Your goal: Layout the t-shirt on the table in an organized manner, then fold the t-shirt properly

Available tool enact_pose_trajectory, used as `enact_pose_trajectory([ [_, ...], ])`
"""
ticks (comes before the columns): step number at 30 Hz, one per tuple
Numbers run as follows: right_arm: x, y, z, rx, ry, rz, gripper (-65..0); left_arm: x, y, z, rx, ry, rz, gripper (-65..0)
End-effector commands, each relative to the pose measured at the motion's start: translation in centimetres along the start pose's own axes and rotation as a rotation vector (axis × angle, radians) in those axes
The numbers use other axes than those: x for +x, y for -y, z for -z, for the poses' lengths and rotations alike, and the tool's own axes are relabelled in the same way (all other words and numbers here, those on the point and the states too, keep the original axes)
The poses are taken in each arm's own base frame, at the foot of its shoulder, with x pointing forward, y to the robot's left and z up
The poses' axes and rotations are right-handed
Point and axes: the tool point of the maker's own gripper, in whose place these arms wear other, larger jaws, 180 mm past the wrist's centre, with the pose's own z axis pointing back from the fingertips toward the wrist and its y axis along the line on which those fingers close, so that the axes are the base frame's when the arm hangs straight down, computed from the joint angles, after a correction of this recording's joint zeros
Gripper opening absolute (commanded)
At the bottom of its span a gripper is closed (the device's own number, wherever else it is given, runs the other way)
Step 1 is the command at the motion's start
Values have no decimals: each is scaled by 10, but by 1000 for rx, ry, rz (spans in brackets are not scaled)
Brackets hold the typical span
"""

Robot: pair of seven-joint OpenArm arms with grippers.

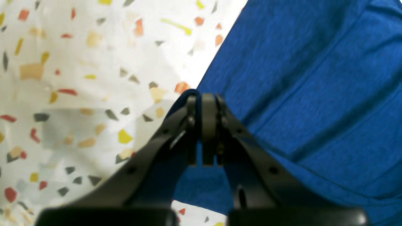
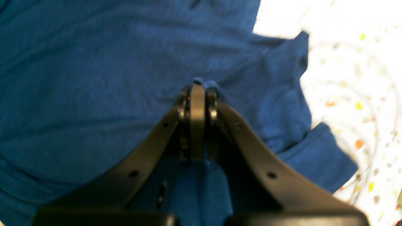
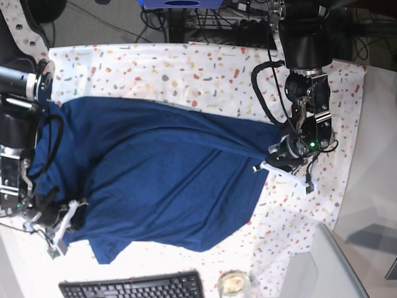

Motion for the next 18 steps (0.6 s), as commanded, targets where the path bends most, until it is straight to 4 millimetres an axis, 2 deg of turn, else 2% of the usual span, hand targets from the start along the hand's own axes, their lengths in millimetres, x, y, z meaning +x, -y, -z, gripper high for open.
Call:
enact_pose_trajectory([
  [1,26,11,-5,-16,68,-2,-650,18,4,0,-12,40,4,-650],
  [8,20,7,-3,-5,56,6,-650,7,1,11,-3,20,-7,-650],
  [12,7,4,2,9,28,26,-650,0,11,16,-18,9,35,-650],
  [18,4,1,3,16,55,34,-650,2,23,17,-38,33,70,-650],
])
